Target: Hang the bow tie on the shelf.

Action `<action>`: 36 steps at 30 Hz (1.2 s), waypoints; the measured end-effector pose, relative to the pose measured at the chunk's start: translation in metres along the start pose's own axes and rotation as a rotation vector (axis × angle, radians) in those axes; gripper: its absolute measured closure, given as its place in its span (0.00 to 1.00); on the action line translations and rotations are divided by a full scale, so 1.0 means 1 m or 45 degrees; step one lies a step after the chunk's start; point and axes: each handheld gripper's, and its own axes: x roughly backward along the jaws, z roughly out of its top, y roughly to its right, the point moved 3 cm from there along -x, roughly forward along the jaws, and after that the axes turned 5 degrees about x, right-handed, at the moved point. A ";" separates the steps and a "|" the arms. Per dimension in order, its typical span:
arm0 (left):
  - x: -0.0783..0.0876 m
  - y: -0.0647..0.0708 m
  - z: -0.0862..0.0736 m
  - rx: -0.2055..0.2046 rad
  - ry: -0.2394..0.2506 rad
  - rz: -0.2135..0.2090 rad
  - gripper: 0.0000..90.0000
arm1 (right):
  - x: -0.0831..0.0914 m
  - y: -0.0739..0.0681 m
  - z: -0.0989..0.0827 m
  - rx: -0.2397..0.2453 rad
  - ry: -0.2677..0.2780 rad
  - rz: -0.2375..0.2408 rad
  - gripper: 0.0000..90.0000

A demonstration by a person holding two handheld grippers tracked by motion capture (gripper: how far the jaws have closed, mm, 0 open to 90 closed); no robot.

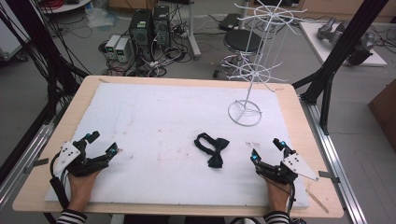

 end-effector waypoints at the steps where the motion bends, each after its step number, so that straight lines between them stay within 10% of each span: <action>1: 0.000 0.000 0.000 0.001 0.002 0.001 0.18 | 0.000 0.000 0.000 -0.002 0.000 -0.001 0.11; 36: 0.000 0.001 0.000 -0.004 0.010 0.011 0.18 | -0.004 -0.001 0.006 -0.002 -0.057 -0.041 0.11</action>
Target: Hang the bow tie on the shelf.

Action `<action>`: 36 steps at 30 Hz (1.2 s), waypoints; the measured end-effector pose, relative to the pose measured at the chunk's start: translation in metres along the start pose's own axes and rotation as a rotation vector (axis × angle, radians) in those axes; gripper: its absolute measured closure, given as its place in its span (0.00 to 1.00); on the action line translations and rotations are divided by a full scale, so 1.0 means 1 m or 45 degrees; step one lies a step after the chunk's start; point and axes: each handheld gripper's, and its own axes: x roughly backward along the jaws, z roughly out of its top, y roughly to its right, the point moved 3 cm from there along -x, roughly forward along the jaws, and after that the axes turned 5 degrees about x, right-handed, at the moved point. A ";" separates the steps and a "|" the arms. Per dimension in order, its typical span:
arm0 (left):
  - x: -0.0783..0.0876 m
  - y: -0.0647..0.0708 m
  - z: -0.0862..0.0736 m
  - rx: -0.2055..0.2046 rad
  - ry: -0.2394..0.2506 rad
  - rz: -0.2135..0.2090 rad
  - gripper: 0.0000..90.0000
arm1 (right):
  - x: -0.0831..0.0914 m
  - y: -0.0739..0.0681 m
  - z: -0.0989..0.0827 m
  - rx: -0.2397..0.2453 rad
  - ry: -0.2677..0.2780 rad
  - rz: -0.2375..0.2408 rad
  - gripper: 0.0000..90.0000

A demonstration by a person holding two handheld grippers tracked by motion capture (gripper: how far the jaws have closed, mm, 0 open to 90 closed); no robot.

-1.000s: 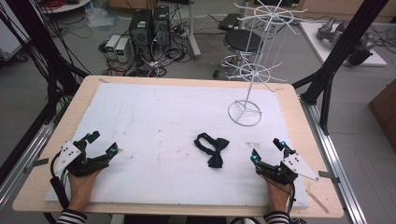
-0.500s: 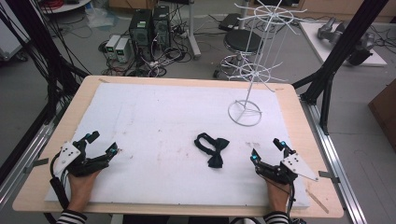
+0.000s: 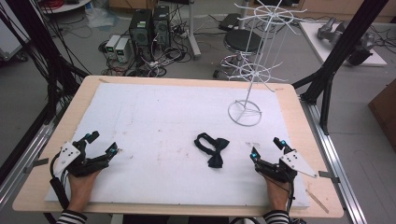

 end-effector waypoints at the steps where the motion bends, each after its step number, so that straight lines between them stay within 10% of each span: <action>1: 0.000 0.000 0.000 0.000 0.000 0.000 0.18 | 0.000 -0.001 0.003 0.004 0.007 -0.003 0.11; 15: 0.000 0.000 0.000 0.000 0.003 0.006 0.18 | -0.013 -0.026 0.043 0.026 -0.173 0.146 0.11; 36: 0.000 0.000 0.000 -0.002 0.003 0.006 0.18 | -0.039 -0.073 0.041 0.036 -0.601 0.378 0.19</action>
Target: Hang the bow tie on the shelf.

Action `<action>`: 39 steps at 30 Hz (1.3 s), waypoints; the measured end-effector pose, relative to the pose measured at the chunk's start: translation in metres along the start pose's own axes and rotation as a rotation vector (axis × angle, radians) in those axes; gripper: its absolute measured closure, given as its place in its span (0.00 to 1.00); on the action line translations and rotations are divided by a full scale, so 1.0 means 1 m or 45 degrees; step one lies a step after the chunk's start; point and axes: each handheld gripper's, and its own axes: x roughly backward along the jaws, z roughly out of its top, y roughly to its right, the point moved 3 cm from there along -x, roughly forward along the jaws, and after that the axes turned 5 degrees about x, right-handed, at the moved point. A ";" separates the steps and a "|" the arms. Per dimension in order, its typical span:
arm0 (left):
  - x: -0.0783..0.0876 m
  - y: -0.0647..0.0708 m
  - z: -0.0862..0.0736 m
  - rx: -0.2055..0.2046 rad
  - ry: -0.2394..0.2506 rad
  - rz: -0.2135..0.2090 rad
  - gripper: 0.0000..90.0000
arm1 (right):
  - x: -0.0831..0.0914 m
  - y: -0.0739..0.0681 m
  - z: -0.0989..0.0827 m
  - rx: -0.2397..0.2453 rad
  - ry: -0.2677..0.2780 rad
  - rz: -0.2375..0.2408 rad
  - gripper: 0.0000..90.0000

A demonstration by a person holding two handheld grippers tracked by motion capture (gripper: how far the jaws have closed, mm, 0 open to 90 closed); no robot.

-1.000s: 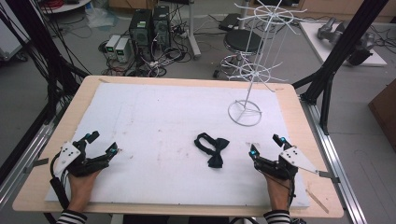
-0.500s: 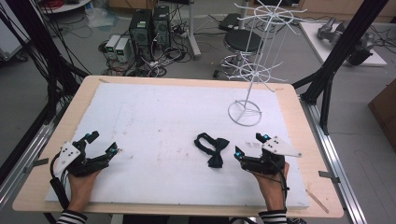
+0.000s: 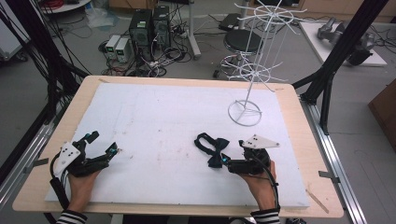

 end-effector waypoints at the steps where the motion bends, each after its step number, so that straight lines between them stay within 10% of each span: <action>1: 0.000 0.000 0.000 0.000 0.000 0.000 0.18 | -0.002 -0.001 -0.001 -0.003 -0.012 0.009 0.20; 39: -0.001 0.000 0.000 0.000 -0.009 0.001 0.18 | -0.034 -0.004 -0.013 -0.209 -0.342 0.124 0.53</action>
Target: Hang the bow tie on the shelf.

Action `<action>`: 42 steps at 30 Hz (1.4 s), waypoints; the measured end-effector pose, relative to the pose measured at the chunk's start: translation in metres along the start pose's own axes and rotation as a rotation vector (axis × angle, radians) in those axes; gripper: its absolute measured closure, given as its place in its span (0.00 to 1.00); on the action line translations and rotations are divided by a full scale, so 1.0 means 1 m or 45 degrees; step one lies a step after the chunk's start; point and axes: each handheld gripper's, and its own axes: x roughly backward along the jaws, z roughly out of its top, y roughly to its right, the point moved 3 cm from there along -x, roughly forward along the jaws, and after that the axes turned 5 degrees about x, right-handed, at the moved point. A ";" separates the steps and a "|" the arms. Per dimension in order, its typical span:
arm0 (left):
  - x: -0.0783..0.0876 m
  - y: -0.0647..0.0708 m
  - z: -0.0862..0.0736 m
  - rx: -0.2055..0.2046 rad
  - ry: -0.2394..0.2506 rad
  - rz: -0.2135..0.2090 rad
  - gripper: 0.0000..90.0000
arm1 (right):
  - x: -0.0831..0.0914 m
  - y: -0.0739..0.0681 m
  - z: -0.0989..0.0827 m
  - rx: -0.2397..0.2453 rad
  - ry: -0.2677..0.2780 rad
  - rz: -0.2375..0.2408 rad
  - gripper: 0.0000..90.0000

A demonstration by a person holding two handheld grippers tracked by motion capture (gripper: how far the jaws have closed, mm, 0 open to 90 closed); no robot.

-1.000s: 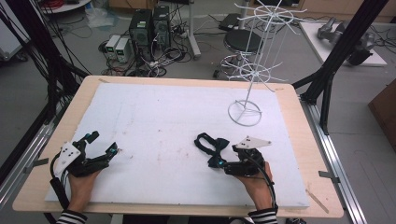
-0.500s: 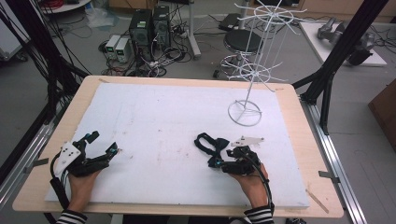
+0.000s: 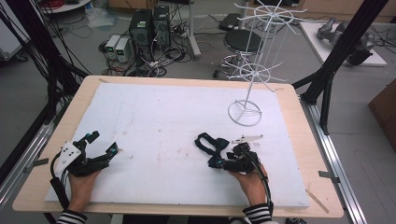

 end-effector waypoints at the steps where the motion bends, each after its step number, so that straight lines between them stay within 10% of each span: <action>1: 0.000 0.000 0.000 -0.001 -0.001 0.000 0.18 | 0.000 0.000 0.000 -0.008 0.007 0.012 0.53; 21: 0.000 0.000 0.000 -0.006 -0.004 0.000 0.18 | -0.006 -0.004 -0.002 -0.055 -0.038 0.098 0.70; 30: 0.000 0.000 0.000 -0.006 -0.004 0.000 0.18 | -0.003 -0.005 -0.001 -0.039 -0.040 0.074 0.96; 42: 0.000 0.000 0.000 -0.006 -0.002 0.001 0.18 | 0.000 -0.007 0.000 0.005 -0.010 0.055 0.98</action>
